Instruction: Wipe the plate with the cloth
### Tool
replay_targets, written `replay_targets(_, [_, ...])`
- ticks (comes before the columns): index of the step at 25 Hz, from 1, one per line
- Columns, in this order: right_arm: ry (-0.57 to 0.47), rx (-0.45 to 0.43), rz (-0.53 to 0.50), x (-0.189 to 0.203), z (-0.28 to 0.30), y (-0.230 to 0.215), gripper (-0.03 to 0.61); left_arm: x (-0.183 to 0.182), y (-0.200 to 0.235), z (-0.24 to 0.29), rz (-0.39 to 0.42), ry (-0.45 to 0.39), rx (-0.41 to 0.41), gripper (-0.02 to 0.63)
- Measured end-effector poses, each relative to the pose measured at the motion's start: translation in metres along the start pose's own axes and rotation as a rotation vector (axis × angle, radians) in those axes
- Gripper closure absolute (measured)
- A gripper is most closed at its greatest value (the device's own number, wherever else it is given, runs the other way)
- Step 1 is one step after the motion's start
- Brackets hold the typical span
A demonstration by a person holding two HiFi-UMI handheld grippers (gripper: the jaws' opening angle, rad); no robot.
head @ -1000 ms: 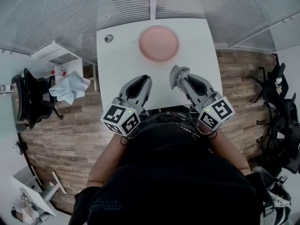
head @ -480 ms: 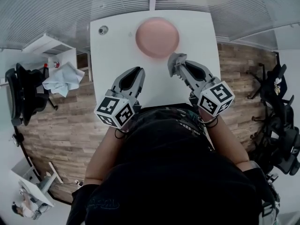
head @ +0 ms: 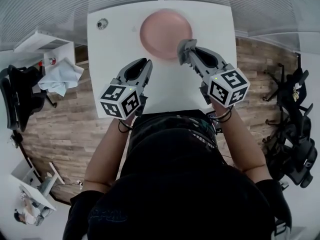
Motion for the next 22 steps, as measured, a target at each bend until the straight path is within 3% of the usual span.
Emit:
replay_targets(5, [0.100,0.030,-0.008,0.004,0.035,-0.030,0.537,0.003,0.027,0.025,-0.057,0.056,-0.064,0.541])
replay_targets(11, [0.163,0.035,0.112,0.023,0.081,-0.071,0.537,0.018,0.059,0.057,-0.129,0.106,-0.178,0.493])
replay_targets(22, [0.358,0.102,0.155,0.046,0.153,-0.110,0.535,0.038,0.109,0.102,-0.288,0.193,-0.244,0.448])
Point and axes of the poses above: the fingertips, and each gripper's own axes: z forward along the fingers, y to its left, x out of its underside, the point moved 10 cm from there along -z, backward along the fingers, and after that the axes turned 2 degrees about -z, right-handed, at the moved point
